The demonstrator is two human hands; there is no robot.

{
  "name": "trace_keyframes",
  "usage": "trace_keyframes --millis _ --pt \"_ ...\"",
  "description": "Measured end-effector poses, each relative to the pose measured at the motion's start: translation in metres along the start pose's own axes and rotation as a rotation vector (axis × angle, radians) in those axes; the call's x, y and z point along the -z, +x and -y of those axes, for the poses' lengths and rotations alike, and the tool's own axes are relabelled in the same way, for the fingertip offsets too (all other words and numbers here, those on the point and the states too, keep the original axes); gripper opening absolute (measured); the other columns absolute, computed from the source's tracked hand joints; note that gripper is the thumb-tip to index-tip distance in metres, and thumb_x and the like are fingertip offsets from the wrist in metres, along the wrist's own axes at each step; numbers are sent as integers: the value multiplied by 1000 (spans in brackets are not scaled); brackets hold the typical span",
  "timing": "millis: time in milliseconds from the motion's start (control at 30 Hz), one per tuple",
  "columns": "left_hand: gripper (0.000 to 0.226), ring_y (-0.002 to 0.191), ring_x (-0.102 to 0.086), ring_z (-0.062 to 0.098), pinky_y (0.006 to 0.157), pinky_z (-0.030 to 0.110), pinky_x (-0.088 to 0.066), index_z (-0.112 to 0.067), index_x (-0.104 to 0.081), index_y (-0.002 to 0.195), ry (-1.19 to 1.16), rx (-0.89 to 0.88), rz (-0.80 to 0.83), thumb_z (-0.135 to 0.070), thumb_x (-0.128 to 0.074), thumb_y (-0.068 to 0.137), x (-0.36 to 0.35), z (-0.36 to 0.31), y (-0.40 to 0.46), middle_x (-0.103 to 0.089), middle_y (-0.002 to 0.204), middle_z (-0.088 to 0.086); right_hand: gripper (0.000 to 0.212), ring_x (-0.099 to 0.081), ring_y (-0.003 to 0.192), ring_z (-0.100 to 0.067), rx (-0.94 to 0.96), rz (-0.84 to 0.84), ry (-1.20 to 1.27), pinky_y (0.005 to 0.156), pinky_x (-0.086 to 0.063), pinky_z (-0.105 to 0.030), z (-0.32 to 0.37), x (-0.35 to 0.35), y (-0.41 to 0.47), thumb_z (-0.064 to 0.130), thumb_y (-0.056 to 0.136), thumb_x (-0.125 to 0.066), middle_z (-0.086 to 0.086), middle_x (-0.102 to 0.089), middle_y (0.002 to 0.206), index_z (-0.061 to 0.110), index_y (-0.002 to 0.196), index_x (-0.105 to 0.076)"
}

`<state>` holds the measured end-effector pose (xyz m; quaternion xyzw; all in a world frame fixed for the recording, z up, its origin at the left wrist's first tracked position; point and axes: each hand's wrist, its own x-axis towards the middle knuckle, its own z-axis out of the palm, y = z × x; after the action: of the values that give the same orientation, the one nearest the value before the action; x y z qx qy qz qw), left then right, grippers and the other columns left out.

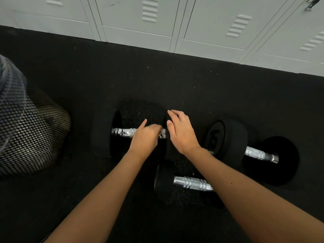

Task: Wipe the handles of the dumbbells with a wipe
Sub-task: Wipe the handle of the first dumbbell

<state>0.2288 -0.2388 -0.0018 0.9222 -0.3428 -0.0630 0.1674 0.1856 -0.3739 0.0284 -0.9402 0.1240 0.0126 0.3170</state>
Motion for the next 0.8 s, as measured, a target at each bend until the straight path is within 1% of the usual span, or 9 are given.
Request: trace_keyframes --millis 100,133,200,267,400,500,567,733,800 --pt "22 91 -62 25 84 37 -48 -15 -64 106 -149 192 255 -15 -45 93 15 2 35 -66 96 8 44 -27 135 -10 12 0 -18 107 -25 -22 1 0 -1 26 99 -36 0 -37 143 12 140 -38" --pt "25 94 -61 25 83 37 -48 -16 -63 111 -175 221 335 -16 -43 95 17 5 43 -65 101 9 44 -27 135 -10 13 -3 -20 107 -24 -21 1 0 0 26 99 -36 0 -37 143 12 140 -38" --pt "31 107 -56 25 91 37 -46 -14 -58 122 -204 258 457 -16 -42 97 18 10 55 -61 116 10 43 -27 135 -10 12 -10 -24 106 -23 -18 0 0 0 26 99 -35 0 -38 143 12 140 -38" --pt "33 113 -54 26 95 37 -45 -13 -56 127 -206 277 513 -17 -43 96 16 12 61 -58 125 11 43 -27 134 -9 12 -10 -20 105 -22 -17 -1 -1 0 26 99 -35 1 -38 143 12 140 -38" --pt "31 102 -58 24 88 38 -48 -13 -58 123 -255 284 472 -17 -43 97 14 12 56 -62 114 10 43 -27 134 -9 20 -9 -8 106 -23 -18 -1 -1 0 25 99 -36 0 -37 142 12 140 -38" --pt "22 81 -59 20 72 34 -47 -15 -64 106 -332 266 301 -18 -46 96 14 17 35 -63 87 4 43 -27 135 -9 19 -9 -14 108 -25 -20 -1 0 -1 26 99 -36 1 -37 143 13 140 -38" --pt "20 75 -57 18 69 33 -46 -16 -65 102 -360 281 214 -20 -47 96 13 15 25 -61 80 1 43 -27 134 -9 24 -16 -16 109 -27 -23 0 0 -1 26 99 -36 1 -38 142 13 140 -38" --pt "19 79 -61 22 73 36 -49 -15 -64 100 -217 210 230 -16 -46 94 12 2 37 -66 86 6 43 -29 134 -10 14 -21 -8 108 -28 -24 -1 0 1 26 99 -37 0 -39 142 13 139 -39" --pt "17 82 -62 21 85 34 -47 -14 -64 98 -203 146 173 -11 -48 92 10 1 29 -67 87 4 43 -29 134 -10 15 -23 -1 108 -28 -23 -1 0 2 26 99 -37 0 -39 142 12 139 -40"
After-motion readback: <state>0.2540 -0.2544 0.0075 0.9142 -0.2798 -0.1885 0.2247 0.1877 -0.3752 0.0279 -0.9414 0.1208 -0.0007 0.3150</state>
